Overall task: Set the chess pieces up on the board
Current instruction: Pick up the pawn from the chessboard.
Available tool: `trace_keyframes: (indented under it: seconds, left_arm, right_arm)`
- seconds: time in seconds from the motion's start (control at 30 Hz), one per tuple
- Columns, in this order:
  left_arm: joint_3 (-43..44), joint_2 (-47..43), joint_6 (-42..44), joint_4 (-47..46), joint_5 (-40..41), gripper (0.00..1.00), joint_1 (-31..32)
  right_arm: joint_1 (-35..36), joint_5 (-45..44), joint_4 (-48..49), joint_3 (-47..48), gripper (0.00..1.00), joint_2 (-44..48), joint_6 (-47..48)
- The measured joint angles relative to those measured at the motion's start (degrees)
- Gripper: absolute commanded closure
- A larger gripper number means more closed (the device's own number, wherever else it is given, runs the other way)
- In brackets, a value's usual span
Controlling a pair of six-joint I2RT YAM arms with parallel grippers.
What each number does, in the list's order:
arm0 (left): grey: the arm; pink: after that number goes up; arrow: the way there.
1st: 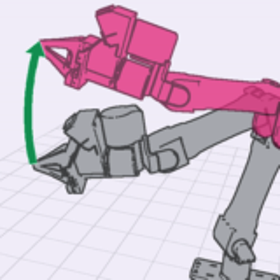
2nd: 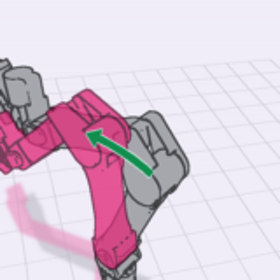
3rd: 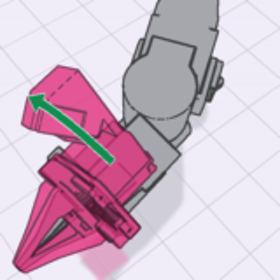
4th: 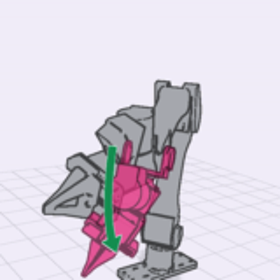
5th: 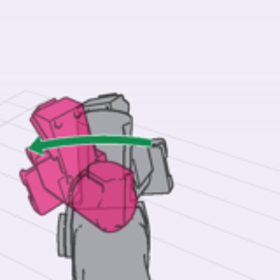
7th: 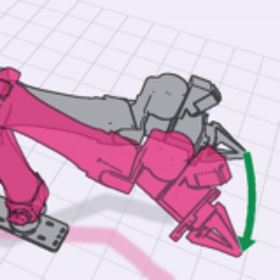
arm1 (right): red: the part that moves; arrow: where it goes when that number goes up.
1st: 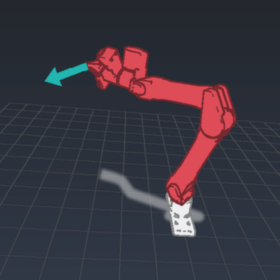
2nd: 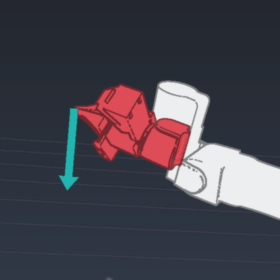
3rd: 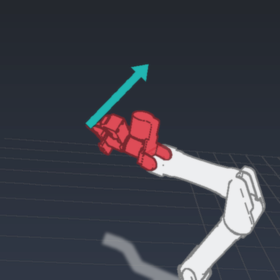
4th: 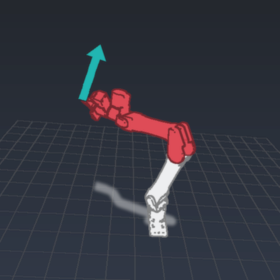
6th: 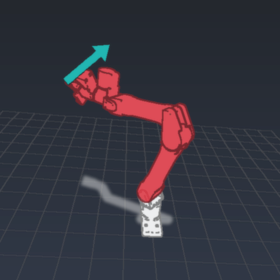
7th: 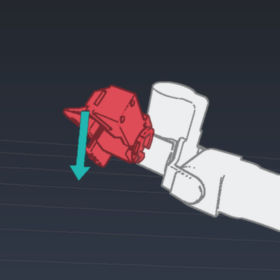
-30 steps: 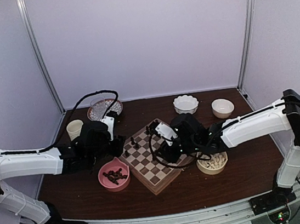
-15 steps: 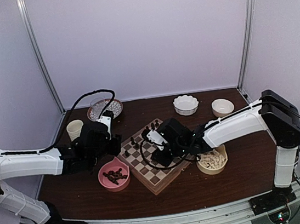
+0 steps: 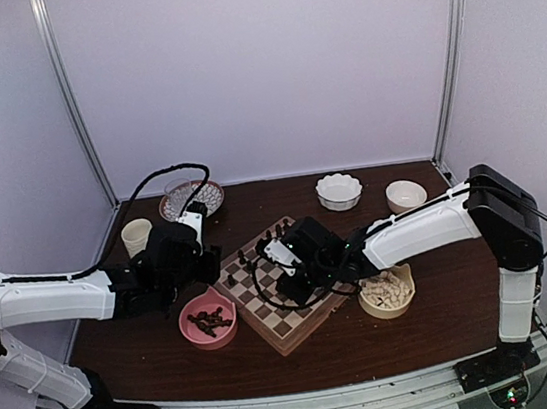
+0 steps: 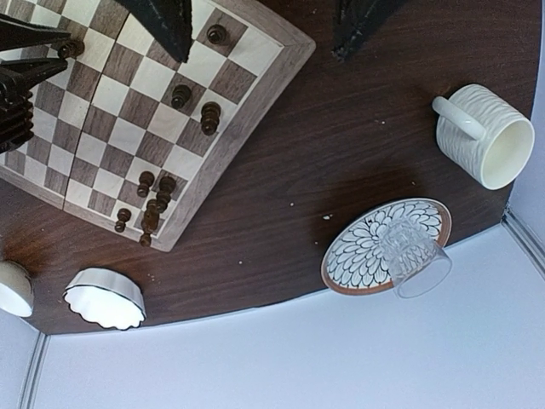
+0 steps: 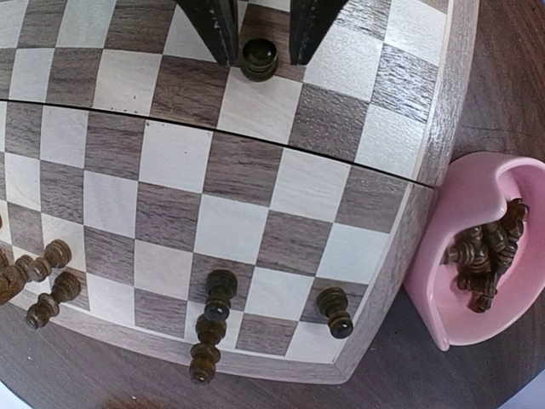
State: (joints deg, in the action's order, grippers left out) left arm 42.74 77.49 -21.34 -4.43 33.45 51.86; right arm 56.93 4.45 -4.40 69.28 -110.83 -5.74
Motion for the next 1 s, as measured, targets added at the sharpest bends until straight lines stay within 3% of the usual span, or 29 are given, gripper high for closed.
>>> trace_keyframes:
  seconds: [0.23,1.0]
  left_arm:
    - [0.0,0.0,0.2,0.0,0.0,0.43,0.0]
    - [0.0,0.0,-0.1,1.6,0.0,0.42,0.0]
  right_arm:
    - [0.0,-0.6,-0.7,0.6,0.89,-0.2,0.1]
    - [-2.8,-10.1,-0.3,-0.4,0.9,3.7,-2.1]
